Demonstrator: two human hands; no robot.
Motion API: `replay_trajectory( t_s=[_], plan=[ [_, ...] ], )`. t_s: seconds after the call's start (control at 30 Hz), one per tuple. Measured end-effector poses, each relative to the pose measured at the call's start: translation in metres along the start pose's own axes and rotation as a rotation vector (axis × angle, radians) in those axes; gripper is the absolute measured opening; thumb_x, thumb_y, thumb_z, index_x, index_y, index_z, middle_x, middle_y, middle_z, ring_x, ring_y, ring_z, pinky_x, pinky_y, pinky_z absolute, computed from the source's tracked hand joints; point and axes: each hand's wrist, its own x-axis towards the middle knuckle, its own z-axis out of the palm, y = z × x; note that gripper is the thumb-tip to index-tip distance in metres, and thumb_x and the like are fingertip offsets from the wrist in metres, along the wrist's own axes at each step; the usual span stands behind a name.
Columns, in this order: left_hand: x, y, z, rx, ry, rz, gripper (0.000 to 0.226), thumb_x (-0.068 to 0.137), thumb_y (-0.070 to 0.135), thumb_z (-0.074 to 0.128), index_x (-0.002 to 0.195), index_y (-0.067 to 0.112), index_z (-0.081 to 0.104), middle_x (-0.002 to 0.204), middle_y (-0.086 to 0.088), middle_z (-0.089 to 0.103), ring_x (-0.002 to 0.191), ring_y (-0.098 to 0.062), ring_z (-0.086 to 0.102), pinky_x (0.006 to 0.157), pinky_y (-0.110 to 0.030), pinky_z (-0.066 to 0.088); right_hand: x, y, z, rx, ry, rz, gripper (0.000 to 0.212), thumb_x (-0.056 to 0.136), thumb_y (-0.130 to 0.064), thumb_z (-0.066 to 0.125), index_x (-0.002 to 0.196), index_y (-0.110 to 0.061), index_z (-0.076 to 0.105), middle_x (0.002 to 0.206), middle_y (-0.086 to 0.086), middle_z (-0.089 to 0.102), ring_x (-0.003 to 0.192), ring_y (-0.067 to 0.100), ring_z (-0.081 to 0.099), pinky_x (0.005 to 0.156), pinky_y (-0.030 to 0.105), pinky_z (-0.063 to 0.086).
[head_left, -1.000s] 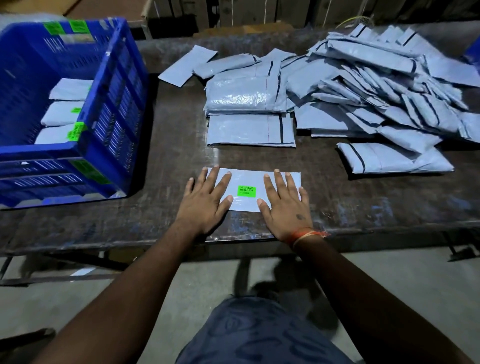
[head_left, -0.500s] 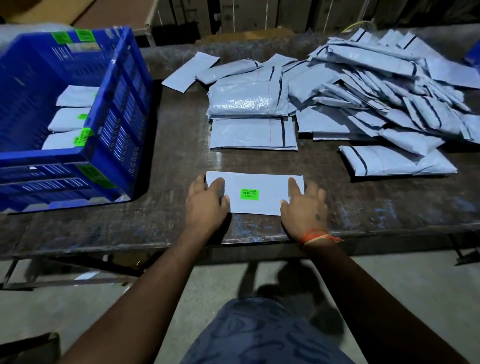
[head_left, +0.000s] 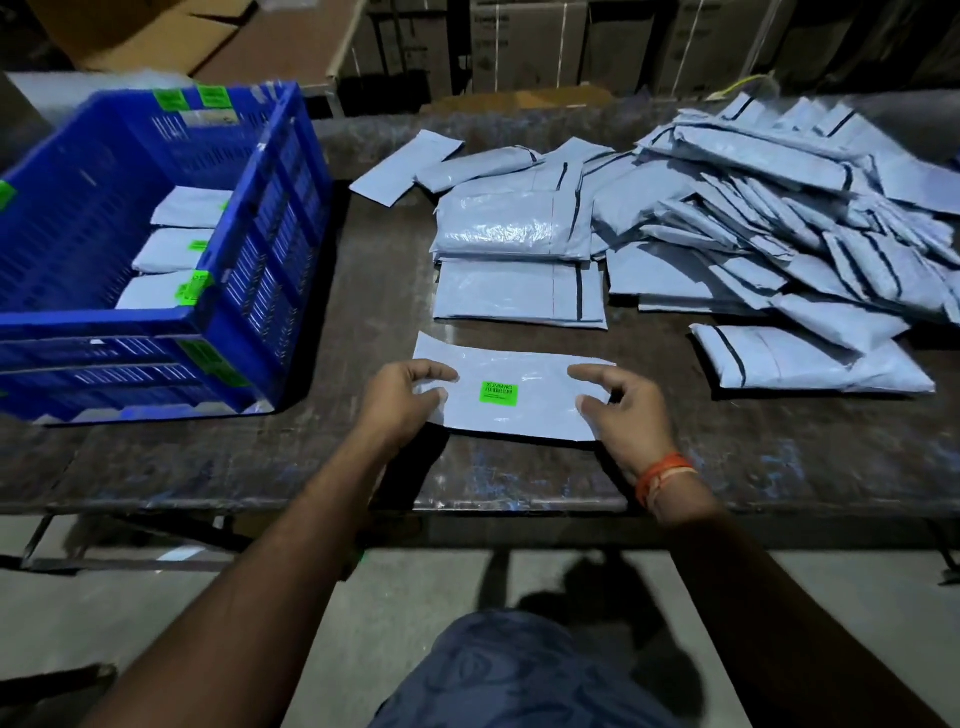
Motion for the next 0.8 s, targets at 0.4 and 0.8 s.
replay_trajectory(
  t_s=[0.4, 0.8],
  plan=[
    [0.024, 0.076, -0.146, -0.064, 0.187, 0.071, 0.016, 0.085, 0.014, 0.079, 0.096, 0.024, 0.078, 0.099, 0.003, 0.076, 0.094, -0.015, 0.071, 0.086, -0.034, 0.059, 0.077, -0.135, 0.016, 0.202, -0.331, -0.166, 0.020, 0.085, -0.005, 0.076, 0.105, -0.010, 0.076, 0.067, -0.016, 0.065, 0.050, -0.003, 0.053, 0.055, 0.011, 0.042],
    [0.094, 0.029, -0.352, 0.183, 0.411, 0.104, 0.015, 0.078, 0.014, 0.082, 0.089, 0.024, 0.078, 0.089, -0.003, 0.077, 0.080, -0.011, 0.067, 0.083, -0.031, 0.055, 0.134, -0.278, 0.201, -0.054, -0.301, -0.441, 0.019, 0.077, -0.013, 0.071, 0.092, -0.023, 0.077, 0.057, -0.019, 0.064, 0.064, 0.003, 0.058, 0.075, 0.028, 0.053]
  ],
)
